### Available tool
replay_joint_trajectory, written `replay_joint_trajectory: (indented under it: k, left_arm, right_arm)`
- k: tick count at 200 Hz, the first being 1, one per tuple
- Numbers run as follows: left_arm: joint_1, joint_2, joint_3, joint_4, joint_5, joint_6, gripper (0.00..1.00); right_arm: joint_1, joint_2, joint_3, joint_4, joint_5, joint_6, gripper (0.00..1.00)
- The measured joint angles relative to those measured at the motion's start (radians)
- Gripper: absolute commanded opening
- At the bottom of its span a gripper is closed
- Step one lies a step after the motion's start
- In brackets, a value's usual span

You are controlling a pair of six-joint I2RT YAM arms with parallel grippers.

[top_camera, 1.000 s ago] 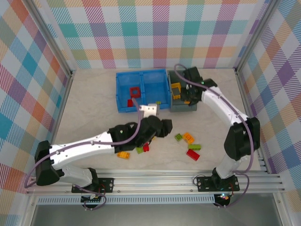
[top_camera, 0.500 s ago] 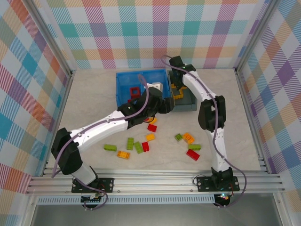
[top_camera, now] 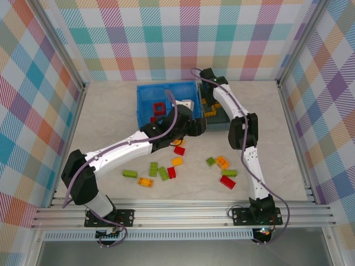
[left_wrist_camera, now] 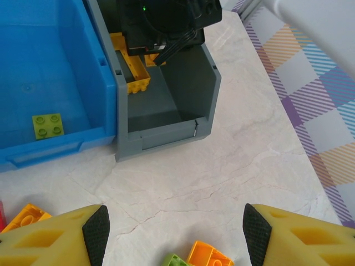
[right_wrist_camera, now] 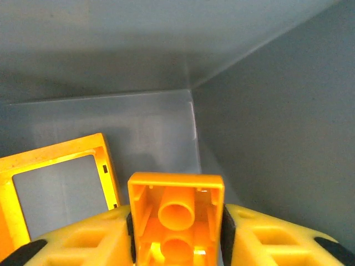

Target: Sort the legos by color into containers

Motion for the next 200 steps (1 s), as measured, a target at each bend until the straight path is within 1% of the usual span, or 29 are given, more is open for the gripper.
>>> replay_joint_trajectory:
  k: [15, 40, 60, 79, 100, 115, 137, 150, 163, 182, 200]
  left_arm:
    - [0.000, -0.011, -0.012, 0.000, -0.001, 0.000, 0.67]
    - [0.000, -0.043, -0.029, -0.014, -0.002, -0.002, 0.67]
    - [0.000, -0.074, -0.044, -0.040, -0.014, -0.013, 0.67]
    - [0.000, -0.109, -0.065, -0.092, -0.043, -0.029, 0.67]
    - [0.000, -0.156, -0.096, -0.181, -0.093, -0.070, 0.67]
    - [0.003, -0.196, -0.114, -0.280, -0.143, -0.125, 0.68]
    - [0.016, -0.294, -0.195, -0.402, -0.199, -0.225, 0.73]
    - [0.044, -0.378, -0.280, -0.466, -0.208, -0.293, 0.75]
    - [0.099, -0.468, -0.380, -0.522, -0.207, -0.366, 0.76]
    - [0.191, -0.569, -0.515, -0.568, -0.185, -0.460, 0.81]
    - [0.261, -0.619, -0.607, -0.586, -0.160, -0.553, 0.80]
  right_arm:
    - [0.000, 0.000, 0.003, 0.000, -0.013, 0.000, 0.55]
    - [0.000, -0.009, 0.003, -0.005, -0.038, -0.002, 0.54]
    - [0.003, -0.051, 0.002, -0.022, -0.057, 0.003, 0.54]
    - [0.011, -0.148, -0.024, -0.021, -0.075, 0.006, 0.54]
    - [0.033, -0.331, -0.123, 0.003, -0.101, 0.011, 0.54]
    - [0.067, -0.509, -0.266, 0.064, -0.135, 0.018, 0.56]
    - [0.157, -0.814, -0.605, 0.223, -0.241, 0.012, 0.62]
    - [0.238, -0.986, -0.826, 0.333, -0.341, -0.001, 0.66]
    - [0.325, -1.125, -1.033, 0.449, -0.459, -0.004, 0.71]
    - [0.465, -1.254, -1.268, 0.559, -0.597, -0.003, 0.78]
    - [0.597, -1.291, -1.401, 0.626, -0.666, 0.002, 0.82]
